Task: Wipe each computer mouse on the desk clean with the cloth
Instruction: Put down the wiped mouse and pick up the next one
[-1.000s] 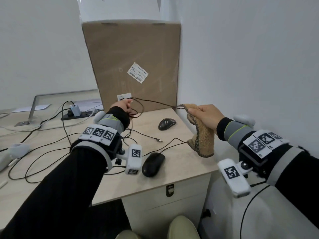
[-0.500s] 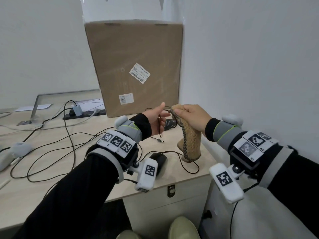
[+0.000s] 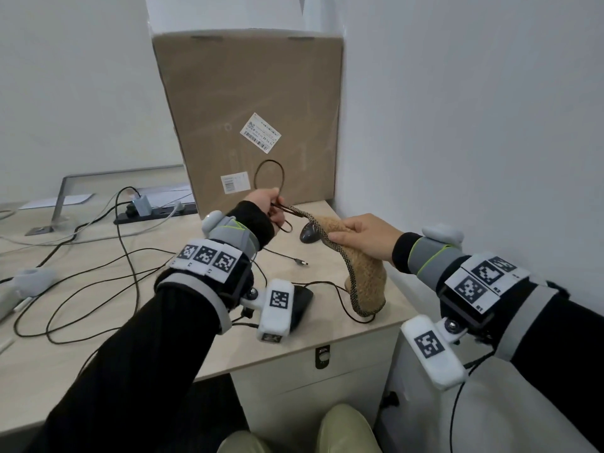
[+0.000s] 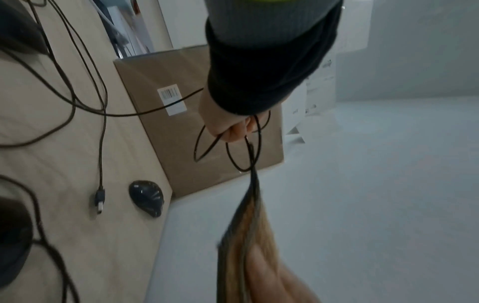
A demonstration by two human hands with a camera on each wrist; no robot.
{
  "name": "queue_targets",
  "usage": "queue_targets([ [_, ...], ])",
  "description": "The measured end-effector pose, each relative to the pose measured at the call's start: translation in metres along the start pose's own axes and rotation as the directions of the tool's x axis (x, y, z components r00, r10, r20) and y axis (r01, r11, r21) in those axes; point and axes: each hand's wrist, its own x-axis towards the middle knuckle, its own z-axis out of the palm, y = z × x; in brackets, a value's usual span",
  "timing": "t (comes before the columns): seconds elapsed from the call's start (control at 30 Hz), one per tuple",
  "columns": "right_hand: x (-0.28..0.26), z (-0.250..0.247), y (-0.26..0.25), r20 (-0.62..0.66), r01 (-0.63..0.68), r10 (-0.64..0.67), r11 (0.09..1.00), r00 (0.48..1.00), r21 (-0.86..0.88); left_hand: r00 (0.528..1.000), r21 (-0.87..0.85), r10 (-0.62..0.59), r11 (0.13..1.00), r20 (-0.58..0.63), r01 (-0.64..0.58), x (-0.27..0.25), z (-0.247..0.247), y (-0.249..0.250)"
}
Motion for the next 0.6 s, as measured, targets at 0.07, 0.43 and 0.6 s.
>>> queue_targets([
  [0.07,-0.002,-0.005,0.01,-0.025,-0.033,0.033,0.999,0.999,-0.004,0.996,-0.043,0.03,0.999,-0.085,-0.033,0.01,-0.012,0.013],
  [0.43,-0.002,-0.009,0.013,0.002,-0.046,0.047,0.985,0.999,-0.164,0.974,-0.12,0.063,0.989,-0.218,-0.091,0.034,-0.052,0.029],
  [0.6,-0.005,-0.004,0.022,0.109,-0.036,0.075,0.947,0.991,-0.32,0.972,-0.119,0.063,0.989,-0.226,-0.092,0.032,-0.065,0.024],
])
